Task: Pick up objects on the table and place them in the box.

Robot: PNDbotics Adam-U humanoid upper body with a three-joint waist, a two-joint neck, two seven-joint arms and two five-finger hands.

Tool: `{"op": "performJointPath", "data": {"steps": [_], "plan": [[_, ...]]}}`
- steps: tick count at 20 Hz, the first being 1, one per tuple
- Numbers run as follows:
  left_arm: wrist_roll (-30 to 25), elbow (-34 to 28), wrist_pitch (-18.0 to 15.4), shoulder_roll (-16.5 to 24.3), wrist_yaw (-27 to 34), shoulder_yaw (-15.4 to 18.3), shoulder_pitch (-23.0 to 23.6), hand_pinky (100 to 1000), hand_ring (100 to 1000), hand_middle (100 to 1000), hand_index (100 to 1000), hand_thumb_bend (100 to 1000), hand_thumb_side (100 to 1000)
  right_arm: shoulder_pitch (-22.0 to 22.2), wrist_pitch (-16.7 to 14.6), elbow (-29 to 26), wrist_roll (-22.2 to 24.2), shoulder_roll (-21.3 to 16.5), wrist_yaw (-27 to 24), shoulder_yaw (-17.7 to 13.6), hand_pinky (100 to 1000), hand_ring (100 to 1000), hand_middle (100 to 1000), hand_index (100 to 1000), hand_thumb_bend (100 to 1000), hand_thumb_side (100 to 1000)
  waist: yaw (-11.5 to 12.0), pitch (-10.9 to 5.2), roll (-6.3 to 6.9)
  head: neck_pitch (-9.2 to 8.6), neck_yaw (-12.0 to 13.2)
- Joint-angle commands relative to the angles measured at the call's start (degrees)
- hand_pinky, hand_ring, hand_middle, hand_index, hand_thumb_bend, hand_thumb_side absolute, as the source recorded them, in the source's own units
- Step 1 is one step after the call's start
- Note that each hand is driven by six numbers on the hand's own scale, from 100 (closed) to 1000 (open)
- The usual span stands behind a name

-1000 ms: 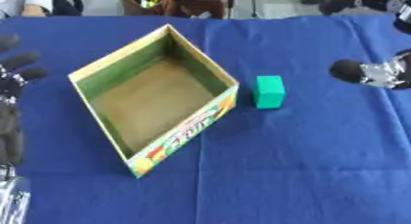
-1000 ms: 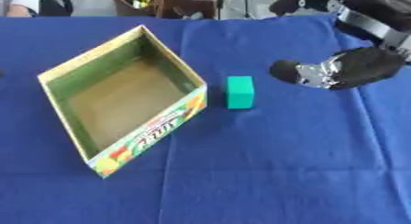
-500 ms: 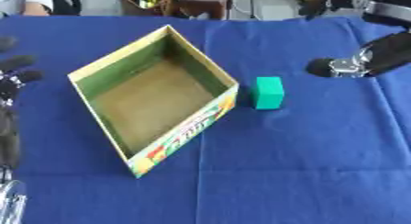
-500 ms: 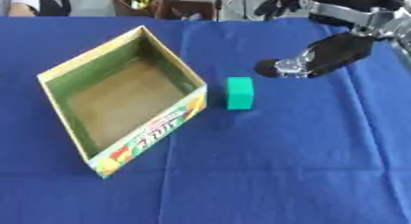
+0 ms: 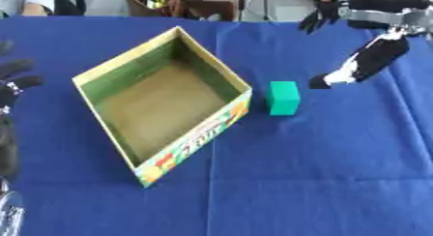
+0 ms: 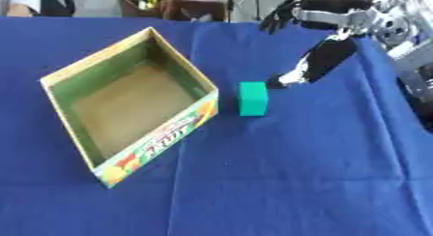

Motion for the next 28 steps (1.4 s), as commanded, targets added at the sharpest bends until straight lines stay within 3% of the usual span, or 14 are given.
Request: {"op": "performJointPath", "data": {"steps": [1,6,20,28], "plan": [[-0.33,-1.0,-0.07,1.01,0.1,-0.41,-0.5,659,710,740,834,100,1000,-2.1,0.01,2.35,1.32,0.38,1.16,0.28,833,843,763,902,594,449,0.24,-0.96,-0.03,0.23,-0.41],[-0.46,-1.0,-0.06,0.97,0.21,-0.5,-0.64,660,710,740,834,100,1000,-4.03,-0.53,6.78,2.67,2.6,3.33,1.55,829,844,764,898,600,435,0.73,-0.79,-0.01,0.24,-1.01],[-1.0,-1.0,0.06,0.68,0.34,-0.66,-1.02,662,711,740,834,100,1000,-6.21,-3.11,18.23,1.04,7.49,11.18,3.12,824,840,762,889,588,390,1.7,0.07,-0.11,0.71,-1.77],[-1.16,-1.0,0.11,0.66,0.44,-0.66,-1.21,662,711,739,834,100,1000,-6.74,-4.54,21.85,2.12,8.51,12.26,3.63,827,836,719,846,592,352,2.1,0.41,-0.06,2.68,-1.94]]}}
